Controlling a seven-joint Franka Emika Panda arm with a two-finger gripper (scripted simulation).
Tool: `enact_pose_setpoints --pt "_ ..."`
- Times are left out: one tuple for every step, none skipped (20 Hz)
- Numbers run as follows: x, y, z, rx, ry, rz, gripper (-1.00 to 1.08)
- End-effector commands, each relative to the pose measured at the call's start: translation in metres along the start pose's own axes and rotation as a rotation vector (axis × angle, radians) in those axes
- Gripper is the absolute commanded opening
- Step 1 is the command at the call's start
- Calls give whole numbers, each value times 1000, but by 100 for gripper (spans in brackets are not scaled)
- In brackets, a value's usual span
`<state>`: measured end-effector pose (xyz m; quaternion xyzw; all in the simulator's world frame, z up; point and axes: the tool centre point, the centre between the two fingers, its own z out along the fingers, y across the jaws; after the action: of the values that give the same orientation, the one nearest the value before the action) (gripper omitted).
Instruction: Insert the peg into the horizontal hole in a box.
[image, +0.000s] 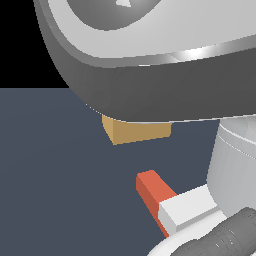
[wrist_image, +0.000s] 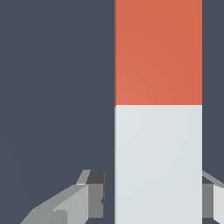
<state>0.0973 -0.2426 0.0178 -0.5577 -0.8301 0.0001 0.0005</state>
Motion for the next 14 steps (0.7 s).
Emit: enact_pose_setpoints --pt "0 0 -1 -1 -1 0 -100" --pt "0 0 -1 -1 -1 0 -100" --pt "0 0 -1 -1 -1 0 -100" --pt "0 0 -1 -1 -1 0 -100" --pt "0 0 -1 -1 -1 0 -100" --pt "0 0 -1 -1 -1 0 -100" --pt "0 0 -1 -1 -1 0 -100" --pt "0 0 -1 -1 -1 0 -100" --pt "0 0 -1 -1 -1 0 -100" --pt "0 0 0 0 0 0 -100" --pt "0 0 0 0 0 0 -100" --pt "1 1 -1 0 0 0 -100" --pt "2 1 -1 0 0 0 -100" --pt "3 1 -2 0 0 1 -100"
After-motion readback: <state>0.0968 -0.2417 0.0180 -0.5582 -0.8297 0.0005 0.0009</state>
